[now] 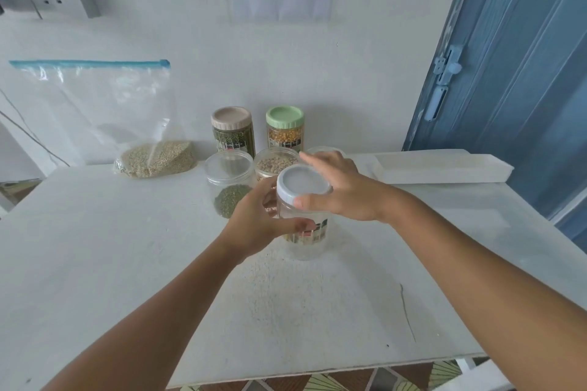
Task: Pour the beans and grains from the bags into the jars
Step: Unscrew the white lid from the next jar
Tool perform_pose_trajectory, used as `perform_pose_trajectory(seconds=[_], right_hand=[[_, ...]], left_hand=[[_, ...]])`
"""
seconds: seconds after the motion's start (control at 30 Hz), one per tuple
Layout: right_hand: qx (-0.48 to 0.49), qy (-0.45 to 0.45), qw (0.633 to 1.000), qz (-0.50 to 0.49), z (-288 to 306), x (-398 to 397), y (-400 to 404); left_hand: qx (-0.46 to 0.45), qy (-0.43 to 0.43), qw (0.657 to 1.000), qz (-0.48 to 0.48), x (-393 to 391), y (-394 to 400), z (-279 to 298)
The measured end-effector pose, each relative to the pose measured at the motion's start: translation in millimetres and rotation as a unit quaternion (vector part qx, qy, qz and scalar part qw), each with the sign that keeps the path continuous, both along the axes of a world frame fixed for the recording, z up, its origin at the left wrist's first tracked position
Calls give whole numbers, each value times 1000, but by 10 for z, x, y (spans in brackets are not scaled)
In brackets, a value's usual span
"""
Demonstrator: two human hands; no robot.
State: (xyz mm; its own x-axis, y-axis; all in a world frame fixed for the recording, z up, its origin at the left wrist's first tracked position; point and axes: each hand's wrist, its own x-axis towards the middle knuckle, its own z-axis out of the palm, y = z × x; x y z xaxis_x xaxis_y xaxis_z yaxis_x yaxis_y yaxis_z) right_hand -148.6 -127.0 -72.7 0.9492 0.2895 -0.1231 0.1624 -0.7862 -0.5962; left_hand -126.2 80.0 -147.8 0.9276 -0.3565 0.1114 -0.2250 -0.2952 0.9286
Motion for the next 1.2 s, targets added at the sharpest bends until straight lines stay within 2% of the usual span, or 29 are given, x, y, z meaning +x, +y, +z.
perform_pose_trajectory(seconds=[0.13,0.3,0.37,0.43,0.5,0.6,0.67,0.83,1.0,1.13,1.2], right_hand=[[-11,-100,994,-50,-108,-28,58],[69,7,997,36,-24,-14,-114],[79,-18,997,8,-56,25,-107],[47,-72,996,-16,-122,47,-70],[45,-86,995,2,-167,72,-76],[96,-4,993,74,-122,155,-157],[122,38,989,80,-110,181,-160],[0,-79,997,24,-139,123,21],[77,2,993,94,-115,187,115],[55,-30,997,34,-29,155,478],[-1,-76,997,2,-22,162,710]], left_hand=[[-1,4,1000,-1,-29,8,-1],[3,10,1000,12,-56,-17,26],[5,15,1000,19,-76,-38,36],[9,20,999,27,-98,-56,34],[10,24,999,34,-108,-66,41],[12,25,999,41,-110,-79,44],[14,24,999,46,-119,-88,39],[7,15,999,51,-124,-76,41],[14,-1,998,59,-113,246,78],[24,-11,998,60,-78,663,100],[25,-6,998,54,-38,821,82]])
